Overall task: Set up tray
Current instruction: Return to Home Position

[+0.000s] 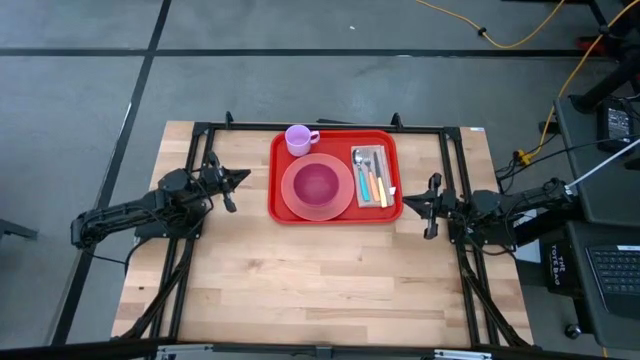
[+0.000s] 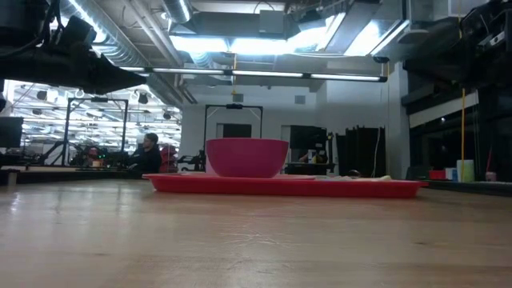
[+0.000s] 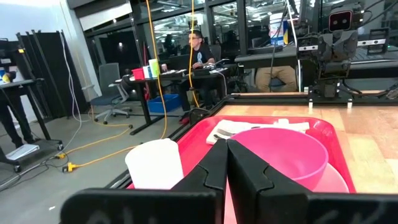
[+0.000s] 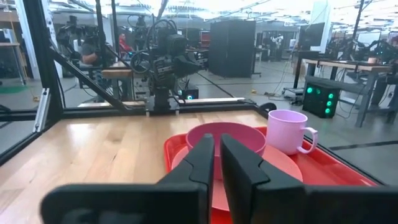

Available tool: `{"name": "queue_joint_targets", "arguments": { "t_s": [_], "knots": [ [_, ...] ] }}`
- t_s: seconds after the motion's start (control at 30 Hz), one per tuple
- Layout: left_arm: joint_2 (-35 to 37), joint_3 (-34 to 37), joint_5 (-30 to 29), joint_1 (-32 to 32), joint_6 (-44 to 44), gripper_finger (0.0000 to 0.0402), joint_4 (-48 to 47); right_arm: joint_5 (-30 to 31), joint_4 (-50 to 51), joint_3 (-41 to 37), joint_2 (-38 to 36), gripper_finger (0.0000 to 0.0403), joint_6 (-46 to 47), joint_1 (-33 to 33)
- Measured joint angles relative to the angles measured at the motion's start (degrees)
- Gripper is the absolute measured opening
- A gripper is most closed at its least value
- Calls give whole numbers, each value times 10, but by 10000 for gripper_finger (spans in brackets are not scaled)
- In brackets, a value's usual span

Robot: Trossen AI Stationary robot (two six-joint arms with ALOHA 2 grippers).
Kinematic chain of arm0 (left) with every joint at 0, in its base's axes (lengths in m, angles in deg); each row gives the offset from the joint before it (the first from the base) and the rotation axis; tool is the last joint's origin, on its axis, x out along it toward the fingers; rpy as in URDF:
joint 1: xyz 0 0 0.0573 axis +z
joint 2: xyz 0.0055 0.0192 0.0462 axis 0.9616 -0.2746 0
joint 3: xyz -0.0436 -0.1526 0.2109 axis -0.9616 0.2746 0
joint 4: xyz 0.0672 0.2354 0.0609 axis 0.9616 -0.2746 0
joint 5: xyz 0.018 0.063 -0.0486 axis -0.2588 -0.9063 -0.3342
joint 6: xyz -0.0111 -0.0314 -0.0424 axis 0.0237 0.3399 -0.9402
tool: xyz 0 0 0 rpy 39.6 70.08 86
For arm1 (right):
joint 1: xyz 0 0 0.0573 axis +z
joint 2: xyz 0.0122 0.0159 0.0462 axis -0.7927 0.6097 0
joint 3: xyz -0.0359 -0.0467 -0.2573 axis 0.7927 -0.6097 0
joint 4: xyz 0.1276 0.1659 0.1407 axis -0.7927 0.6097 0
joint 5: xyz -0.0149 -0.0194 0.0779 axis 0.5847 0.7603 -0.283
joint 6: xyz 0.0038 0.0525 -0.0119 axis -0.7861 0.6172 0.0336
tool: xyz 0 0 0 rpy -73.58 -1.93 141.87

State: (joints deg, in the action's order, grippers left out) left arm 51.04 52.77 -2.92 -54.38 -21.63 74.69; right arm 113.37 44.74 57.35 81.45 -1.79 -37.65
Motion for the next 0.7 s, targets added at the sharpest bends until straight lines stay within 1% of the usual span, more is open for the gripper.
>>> {"name": "queue_joint_targets", "arguments": {
  "t_s": [0.7],
  "knots": [
    [0, 0, 0, 0, 0, 8, 0, 0, 0, 0, 0, 32, 1, 0]
  ]
}}
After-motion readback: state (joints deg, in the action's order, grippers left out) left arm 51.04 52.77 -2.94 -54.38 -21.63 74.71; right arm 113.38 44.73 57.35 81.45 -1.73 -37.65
